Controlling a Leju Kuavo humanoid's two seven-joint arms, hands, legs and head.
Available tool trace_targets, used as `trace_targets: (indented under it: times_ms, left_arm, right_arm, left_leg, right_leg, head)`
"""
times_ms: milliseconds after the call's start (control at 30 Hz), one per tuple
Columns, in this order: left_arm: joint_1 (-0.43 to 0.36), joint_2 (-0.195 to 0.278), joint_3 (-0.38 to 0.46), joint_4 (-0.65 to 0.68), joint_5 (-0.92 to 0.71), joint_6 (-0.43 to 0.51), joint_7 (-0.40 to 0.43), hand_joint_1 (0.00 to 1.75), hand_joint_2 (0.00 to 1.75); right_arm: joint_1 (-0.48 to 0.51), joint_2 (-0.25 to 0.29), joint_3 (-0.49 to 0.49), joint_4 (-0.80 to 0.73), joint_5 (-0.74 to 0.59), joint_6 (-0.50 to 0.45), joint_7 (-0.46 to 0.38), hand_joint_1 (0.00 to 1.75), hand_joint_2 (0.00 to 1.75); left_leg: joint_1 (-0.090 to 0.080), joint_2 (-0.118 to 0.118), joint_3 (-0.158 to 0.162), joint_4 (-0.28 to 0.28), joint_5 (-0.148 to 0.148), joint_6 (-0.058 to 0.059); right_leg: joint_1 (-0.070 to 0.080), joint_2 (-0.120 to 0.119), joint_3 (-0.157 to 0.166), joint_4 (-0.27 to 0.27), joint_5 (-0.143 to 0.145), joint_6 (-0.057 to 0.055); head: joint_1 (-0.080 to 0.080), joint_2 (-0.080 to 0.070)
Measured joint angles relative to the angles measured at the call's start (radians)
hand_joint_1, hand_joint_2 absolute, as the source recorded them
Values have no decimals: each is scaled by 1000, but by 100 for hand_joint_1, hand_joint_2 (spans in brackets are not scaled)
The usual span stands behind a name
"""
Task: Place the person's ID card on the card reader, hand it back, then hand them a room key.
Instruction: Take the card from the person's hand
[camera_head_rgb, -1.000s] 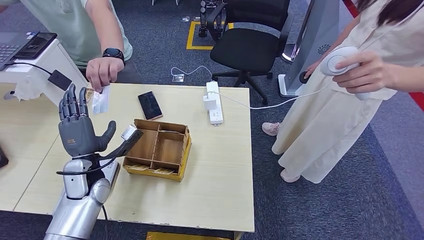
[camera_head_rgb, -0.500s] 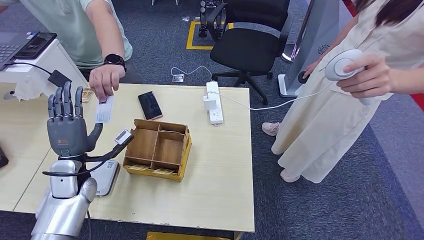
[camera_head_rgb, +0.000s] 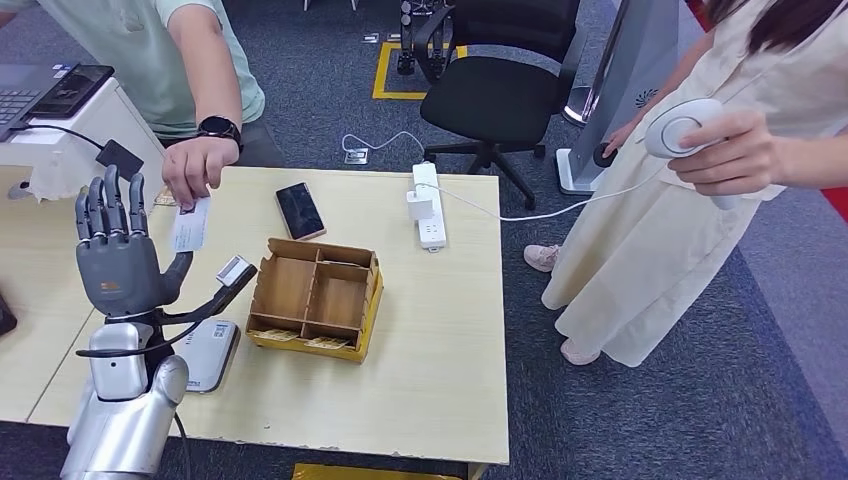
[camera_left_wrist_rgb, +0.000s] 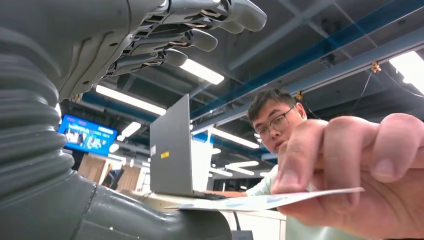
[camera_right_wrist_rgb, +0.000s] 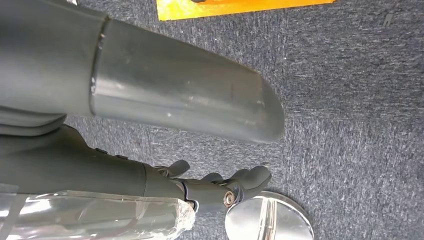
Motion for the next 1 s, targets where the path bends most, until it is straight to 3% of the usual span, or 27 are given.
trace_targets:
  times_ms: [67,100,200,1000]
  left_arm:
    - [0,-3,0,0,23,0,-8,41,175]
    - [0,-5,0,0,34,0,-11,84,175]
    - [0,-8,0,0,64,0,-21,175,175]
    - [-1,-8,-2,5,125,0,-20,175,175]
  right_arm:
    - [0,0,1,0,-3,0,0,0,0]
    - [0,-1,1,0,-4,0,1,0,0]
    - [0,-1,2,0,-5,0,1,0,0]
    - [0,-1,22,0,-33,-1,6,0,0]
  left_leg:
    - [0,0,0,0,0,0]
    - [0,0,0,0,0,0]
    - [0,0,0,0,0,0]
    - [0,0,0,0,0,0]
  right_leg:
    - [0,0,0,0,0,0]
    - [0,0,0,0,0,0]
    - [0,0,0,0,0,0]
    - [0,0,0,0,0,0]
  head:
    - [0,0]
    - [0,0]
    - [0,0]
    - [0,0]
